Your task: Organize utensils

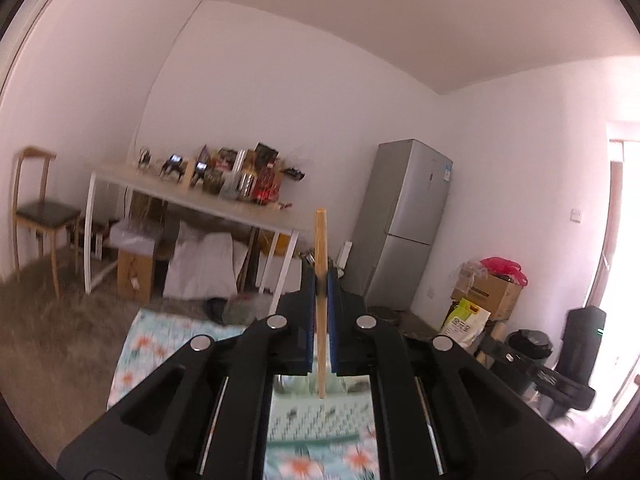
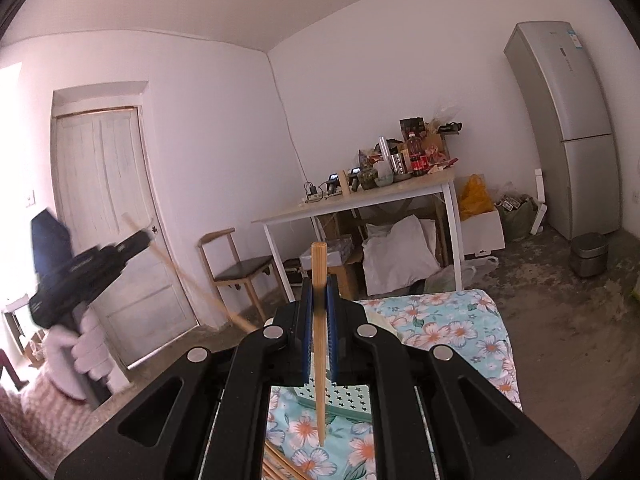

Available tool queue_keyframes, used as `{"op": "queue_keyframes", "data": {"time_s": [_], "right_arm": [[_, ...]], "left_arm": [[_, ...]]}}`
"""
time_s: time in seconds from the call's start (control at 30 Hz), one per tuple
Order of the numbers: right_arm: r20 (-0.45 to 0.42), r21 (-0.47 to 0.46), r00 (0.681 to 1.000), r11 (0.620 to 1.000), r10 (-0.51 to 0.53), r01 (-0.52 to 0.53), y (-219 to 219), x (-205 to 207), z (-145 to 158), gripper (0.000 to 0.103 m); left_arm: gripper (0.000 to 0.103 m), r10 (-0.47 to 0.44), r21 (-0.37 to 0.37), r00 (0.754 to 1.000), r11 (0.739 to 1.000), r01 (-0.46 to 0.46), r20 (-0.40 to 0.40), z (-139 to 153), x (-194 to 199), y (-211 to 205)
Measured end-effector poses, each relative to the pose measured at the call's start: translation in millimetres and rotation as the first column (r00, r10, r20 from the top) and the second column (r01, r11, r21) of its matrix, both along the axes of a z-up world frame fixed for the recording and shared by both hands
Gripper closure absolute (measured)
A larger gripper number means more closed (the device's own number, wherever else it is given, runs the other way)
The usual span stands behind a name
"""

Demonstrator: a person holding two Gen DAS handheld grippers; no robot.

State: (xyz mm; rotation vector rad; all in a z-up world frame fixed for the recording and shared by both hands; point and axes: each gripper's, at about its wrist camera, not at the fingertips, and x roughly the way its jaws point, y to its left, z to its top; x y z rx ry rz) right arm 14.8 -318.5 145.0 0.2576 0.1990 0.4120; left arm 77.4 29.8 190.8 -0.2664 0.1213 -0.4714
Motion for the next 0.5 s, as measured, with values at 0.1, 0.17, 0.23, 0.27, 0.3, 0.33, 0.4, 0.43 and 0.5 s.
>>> {"op": "queue_keyframes", "data": {"time_s": [0.1,0.17,0.23,0.27,0.3,0.33,0.4,0.43,0.5], "right_arm": [[0.014,0.011,1.0,1.0,0.0,0.0,-5.4,-1.8,2.1,0.096],[0.027,0.023,1.0,1.0,0.003,-0.004,-10.3,-3.3,4.2,0.096],[0.035,0.031,0.999,1.0,0.003,-0.004,-14.3,-3.0,5.5,0.096],[0.038,0.033,0.999,0.999,0.004,-0.005,-15.5,-2.5,5.7,0.096],[0.04,0.039,0.999,0.999,0.007,-0.008,-16.9,-1.8,5.3,0.096],[0.041,0.044,0.999,0.999,0.009,-0.011,-17.6,-1.7,5.1,0.096],[0.041,0.054,0.999,0.998,0.015,-0.017,-20.0,0.0,2.7,0.096],[0.04,0.058,0.999,0.998,0.017,-0.019,-20.6,0.7,1.9,0.096],[0.038,0.064,0.999,0.998,0.022,-0.025,-21.6,2.7,-0.6,0.096]], "left_arm": [[0.098,-0.011,0.018,1.0,1.0,0.011,0.002,6.3,19.9,-20.9],[0.098,-0.022,0.041,1.0,0.999,0.022,-0.006,5.8,36.4,-38.1],[0.098,-0.032,0.061,0.999,0.998,0.033,-0.027,0.5,46.6,-49.5],[0.098,-0.032,0.075,0.999,0.997,0.035,-0.043,-3.6,55.2,-57.1],[0.098,-0.033,0.086,0.998,0.996,0.038,-0.061,-8.6,63.3,-63.3],[0.098,-0.033,0.1,0.996,0.994,0.042,-0.087,-14.9,72.9,-70.7],[0.098,-0.019,0.126,0.993,0.991,0.034,-0.115,-24.7,84.7,-80.9],[0.098,-0.014,0.14,0.991,0.99,0.033,-0.131,-30.8,91.6,-85.9],[0.098,-0.008,0.159,0.986,0.987,0.035,-0.167,-42.3,99.9,-91.8]]}}
